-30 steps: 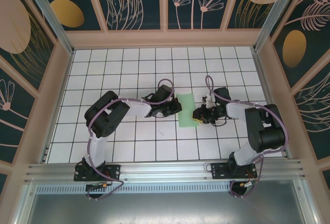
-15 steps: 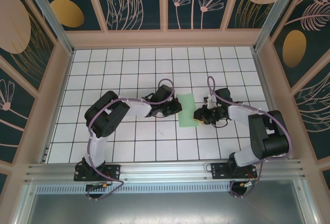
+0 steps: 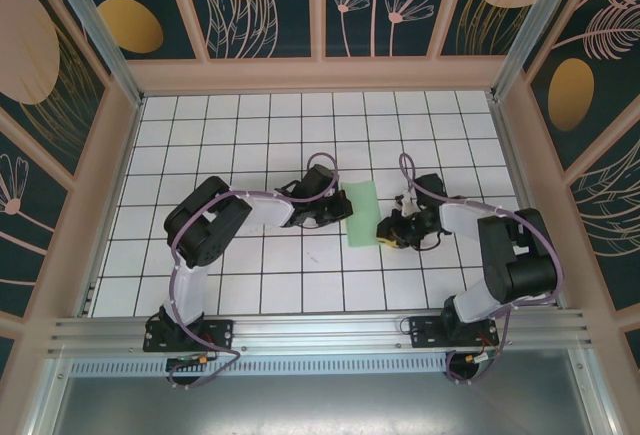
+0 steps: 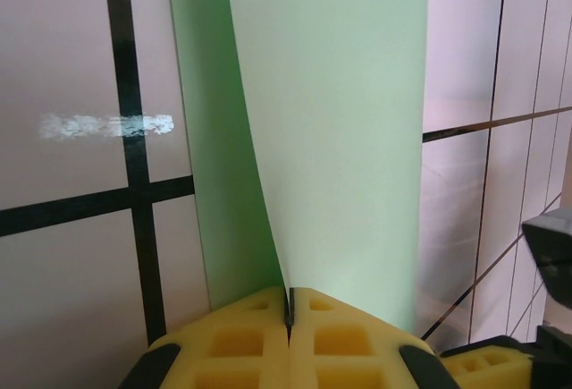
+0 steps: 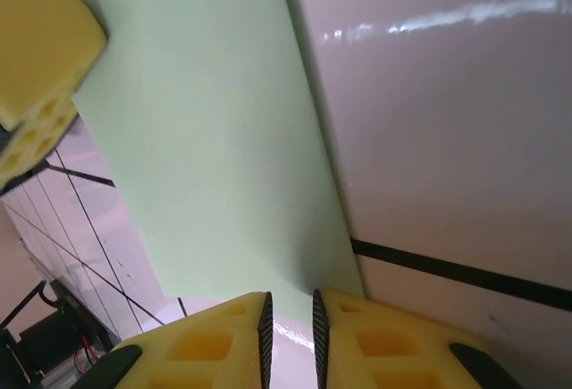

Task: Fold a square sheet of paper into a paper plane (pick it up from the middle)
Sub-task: Fold the square sheet of paper in half at the center of the table.

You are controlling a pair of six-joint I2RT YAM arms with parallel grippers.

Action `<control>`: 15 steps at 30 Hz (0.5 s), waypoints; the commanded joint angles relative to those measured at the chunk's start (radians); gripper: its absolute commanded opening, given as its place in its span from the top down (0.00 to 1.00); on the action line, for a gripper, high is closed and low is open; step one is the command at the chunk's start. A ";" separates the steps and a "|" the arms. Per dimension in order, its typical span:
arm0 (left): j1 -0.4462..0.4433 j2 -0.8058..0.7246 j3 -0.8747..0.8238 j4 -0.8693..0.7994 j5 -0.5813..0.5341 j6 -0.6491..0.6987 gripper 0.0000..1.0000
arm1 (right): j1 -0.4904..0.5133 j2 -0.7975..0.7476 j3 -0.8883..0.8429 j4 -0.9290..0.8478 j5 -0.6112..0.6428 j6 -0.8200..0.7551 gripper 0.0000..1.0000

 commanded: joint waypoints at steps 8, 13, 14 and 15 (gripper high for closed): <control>-0.001 0.040 0.013 -0.082 -0.038 0.030 0.97 | -0.012 0.143 0.289 0.064 -0.018 -0.026 0.78; -0.002 0.045 0.025 -0.085 -0.034 0.031 0.97 | -0.016 0.267 0.307 0.091 -0.004 -0.034 0.79; -0.002 0.045 0.025 -0.085 -0.033 0.029 0.97 | -0.016 0.276 0.298 0.102 -0.002 -0.034 0.78; 0.000 0.046 0.026 -0.084 -0.031 0.029 0.98 | -0.018 0.287 0.284 0.119 0.002 -0.030 0.78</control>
